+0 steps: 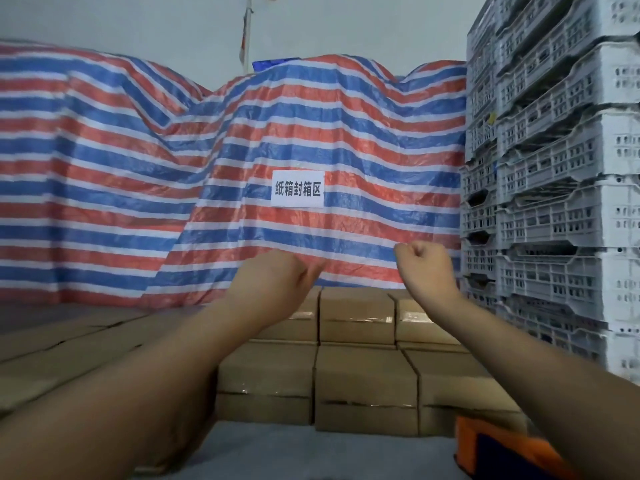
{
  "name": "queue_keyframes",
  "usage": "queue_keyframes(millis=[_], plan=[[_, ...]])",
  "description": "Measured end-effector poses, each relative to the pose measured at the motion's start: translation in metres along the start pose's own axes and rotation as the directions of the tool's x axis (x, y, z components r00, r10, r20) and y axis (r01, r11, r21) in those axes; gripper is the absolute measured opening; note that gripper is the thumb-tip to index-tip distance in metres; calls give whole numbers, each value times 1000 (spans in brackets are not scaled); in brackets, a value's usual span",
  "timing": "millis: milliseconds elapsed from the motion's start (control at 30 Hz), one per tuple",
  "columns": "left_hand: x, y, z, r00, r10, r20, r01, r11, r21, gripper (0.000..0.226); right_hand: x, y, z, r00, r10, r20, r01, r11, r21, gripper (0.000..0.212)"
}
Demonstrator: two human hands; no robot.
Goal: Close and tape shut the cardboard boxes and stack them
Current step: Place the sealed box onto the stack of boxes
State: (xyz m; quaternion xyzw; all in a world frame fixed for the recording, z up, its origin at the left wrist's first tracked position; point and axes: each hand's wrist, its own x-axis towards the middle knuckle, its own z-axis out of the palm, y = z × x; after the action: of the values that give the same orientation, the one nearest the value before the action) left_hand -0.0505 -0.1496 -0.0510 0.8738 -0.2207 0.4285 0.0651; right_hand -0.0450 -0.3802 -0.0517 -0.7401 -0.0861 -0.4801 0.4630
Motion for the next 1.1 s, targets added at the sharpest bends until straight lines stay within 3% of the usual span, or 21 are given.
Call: queue_keyframes(millis=[67, 233, 400, 567, 667, 800, 933, 1000, 1067, 1100], plan=[[-25, -23, -16, 998, -59, -9, 59, 998, -27, 56, -15, -21, 19, 999, -28, 31, 26, 999, 38, 47], [-84, -82, -28, 991, -136, -8, 134, 985, -109, 29, -56, -47, 72, 982, -72, 172, 51, 991, 126, 50], [-129, -139, -34, 966, -254, 53, 258, 961, -96, 45, -93, -57, 131, 950, -101, 295, 60, 987, 146, 52], [-163, -185, -32, 851, -507, 135, 522, 846, -111, 58, -119, -59, 178, 916, -118, 382, 59, 985, 163, 51], [-180, -208, -26, 831, -543, 122, 552, 832, -58, 43, -127, -56, 193, 919, -132, 372, 71, 982, 174, 59], [-191, -228, -18, 814, -529, 241, 553, 832, -40, 12, -133, -47, 204, 887, -91, 453, 21, 987, 157, 54], [-197, -241, -13, 788, -562, 251, 513, 825, 235, 31, -136, -44, 214, 888, -158, 431, 127, 987, 99, 47], [-199, -243, -11, 794, -577, 189, 545, 815, 197, 61, -138, -49, 219, 875, -169, 453, 150, 986, 77, 37], [-201, -242, -8, 848, -516, 119, 492, 852, 178, 77, -142, -52, 225, 838, -147, 525, 166, 986, 10, 37], [-200, -243, -7, 890, -442, 111, 414, 887, 204, 78, -145, -52, 228, 810, -150, 566, 222, 973, -60, 54]])
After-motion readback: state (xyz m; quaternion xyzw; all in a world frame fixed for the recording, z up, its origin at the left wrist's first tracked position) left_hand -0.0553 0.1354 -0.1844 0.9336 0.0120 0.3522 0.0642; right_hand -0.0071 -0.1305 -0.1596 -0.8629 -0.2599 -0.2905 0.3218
